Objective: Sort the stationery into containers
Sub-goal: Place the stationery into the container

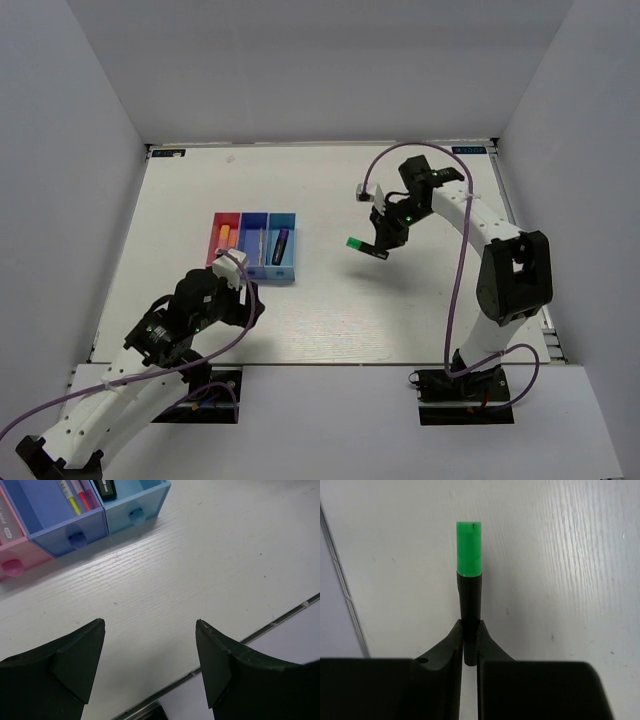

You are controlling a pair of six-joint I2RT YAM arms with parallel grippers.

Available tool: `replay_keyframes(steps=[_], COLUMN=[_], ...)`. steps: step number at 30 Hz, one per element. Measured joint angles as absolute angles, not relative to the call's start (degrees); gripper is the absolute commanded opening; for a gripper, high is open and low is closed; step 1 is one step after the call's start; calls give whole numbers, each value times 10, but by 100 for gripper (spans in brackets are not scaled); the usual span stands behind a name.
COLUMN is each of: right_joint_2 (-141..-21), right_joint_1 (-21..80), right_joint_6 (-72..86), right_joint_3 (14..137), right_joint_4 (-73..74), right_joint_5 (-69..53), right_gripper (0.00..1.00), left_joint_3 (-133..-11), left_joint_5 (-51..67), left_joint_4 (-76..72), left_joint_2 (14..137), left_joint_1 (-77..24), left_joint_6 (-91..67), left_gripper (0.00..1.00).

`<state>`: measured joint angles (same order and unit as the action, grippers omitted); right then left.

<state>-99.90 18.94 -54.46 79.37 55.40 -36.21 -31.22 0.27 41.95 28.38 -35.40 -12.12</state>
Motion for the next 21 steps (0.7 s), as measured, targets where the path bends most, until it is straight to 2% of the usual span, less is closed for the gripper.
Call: replay_keyframes(steps=[4, 10, 16, 21], right_joint_2=[-999, -1023, -1098, -1130], right_joint_1=[228, 303, 356, 382], right_joint_6=[-371, -58, 202, 312], right_joint_3=[848, 864, 865, 872], right_joint_4=[509, 324, 182, 128], right_joint_5=[-414, -450, -411, -352], right_gripper=[0, 0, 0, 0], left_joint_3=[-306, -299, -294, -294], left_joint_5=[-20, -55, -84, -95], left_joint_4=[415, 411, 407, 407], left_joint_2=[257, 229, 221, 221], left_joint_1=[-354, -354, -354, -354], left_joint_6=[-125, -130, -132, -132], left_gripper=[83, 83, 83, 83])
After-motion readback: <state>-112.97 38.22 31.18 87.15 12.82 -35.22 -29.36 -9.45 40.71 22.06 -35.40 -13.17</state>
